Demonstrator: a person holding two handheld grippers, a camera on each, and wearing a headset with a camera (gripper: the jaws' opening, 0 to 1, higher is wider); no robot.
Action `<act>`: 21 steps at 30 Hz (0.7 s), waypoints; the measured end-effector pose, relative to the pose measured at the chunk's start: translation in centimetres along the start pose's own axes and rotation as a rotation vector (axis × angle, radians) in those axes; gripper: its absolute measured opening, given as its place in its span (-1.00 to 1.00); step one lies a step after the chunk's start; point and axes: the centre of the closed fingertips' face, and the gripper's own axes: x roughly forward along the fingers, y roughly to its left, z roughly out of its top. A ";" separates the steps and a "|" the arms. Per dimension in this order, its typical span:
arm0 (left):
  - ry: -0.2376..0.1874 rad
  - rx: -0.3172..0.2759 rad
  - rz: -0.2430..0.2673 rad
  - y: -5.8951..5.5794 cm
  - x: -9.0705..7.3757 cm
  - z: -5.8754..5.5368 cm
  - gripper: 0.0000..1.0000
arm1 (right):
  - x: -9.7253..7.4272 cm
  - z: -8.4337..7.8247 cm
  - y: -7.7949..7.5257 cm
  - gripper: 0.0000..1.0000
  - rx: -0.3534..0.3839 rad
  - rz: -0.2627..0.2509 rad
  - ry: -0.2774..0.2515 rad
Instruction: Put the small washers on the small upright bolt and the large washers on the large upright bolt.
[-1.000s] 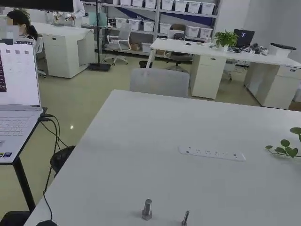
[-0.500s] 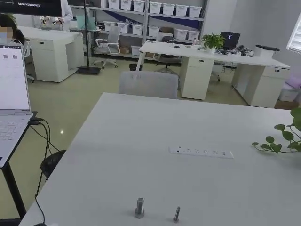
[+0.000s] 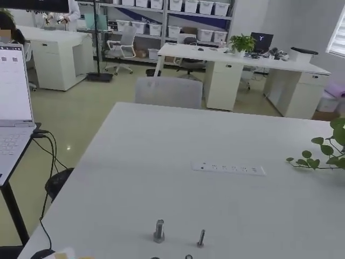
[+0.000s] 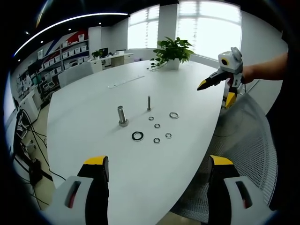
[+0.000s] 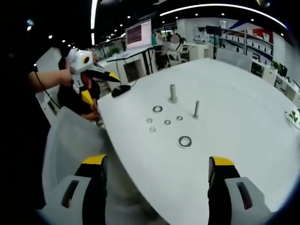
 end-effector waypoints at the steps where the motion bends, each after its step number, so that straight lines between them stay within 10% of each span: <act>1: 0.000 0.000 0.002 0.0 0.0 0.0 0.74 | 0.0 0.1 -0.1 0.80 -0.002 0.003 0.000; 21: 0.008 -0.002 0.016 0.2 1.1 -0.2 0.67 | 1.7 1.3 -3.3 0.61 -0.110 0.026 0.095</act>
